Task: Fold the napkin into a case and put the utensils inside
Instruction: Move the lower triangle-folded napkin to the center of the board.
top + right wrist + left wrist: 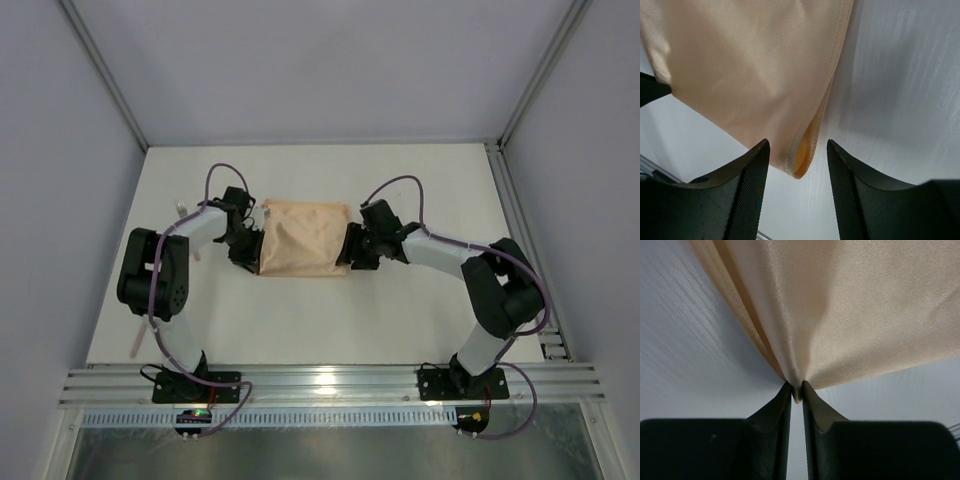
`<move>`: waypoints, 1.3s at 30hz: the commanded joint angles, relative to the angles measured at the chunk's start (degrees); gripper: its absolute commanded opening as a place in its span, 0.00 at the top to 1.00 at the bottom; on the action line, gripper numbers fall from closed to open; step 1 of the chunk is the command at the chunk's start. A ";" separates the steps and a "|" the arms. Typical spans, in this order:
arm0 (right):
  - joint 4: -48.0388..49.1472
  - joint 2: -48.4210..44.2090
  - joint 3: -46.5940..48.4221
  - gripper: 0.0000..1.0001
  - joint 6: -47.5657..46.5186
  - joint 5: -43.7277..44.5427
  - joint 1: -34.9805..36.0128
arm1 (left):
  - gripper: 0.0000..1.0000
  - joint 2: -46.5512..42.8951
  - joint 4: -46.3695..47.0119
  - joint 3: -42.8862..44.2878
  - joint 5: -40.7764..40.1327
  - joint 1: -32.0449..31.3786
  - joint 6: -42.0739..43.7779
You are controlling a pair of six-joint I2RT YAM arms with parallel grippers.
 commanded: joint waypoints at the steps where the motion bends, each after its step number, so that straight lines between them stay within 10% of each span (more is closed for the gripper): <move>1: 4.82 1.11 -0.62 0.49 1.60 -1.90 -0.09 | 0.87 -0.95 1.88 -2.16 1.45 -0.30 0.68; 13: 1.74 6.64 4.39 0.89 -4.36 -0.93 -3.86 | 1.00 -4.90 -1.63 -3.49 10.84 -1.18 1.91; 20: -2.38 15.25 15.89 0.92 -15.17 -1.63 -6.50 | 0.49 -7.46 -12.51 0.72 18.77 -3.47 9.54; 31: -11.62 22.13 36.03 0.46 -25.39 -2.08 -9.58 | 0.62 -5.79 -6.22 18.39 4.37 9.89 6.39; 39: -6.61 9.48 26.99 0.41 -19.49 5.04 -8.00 | 0.59 3.00 4.07 20.07 -1.97 10.42 7.98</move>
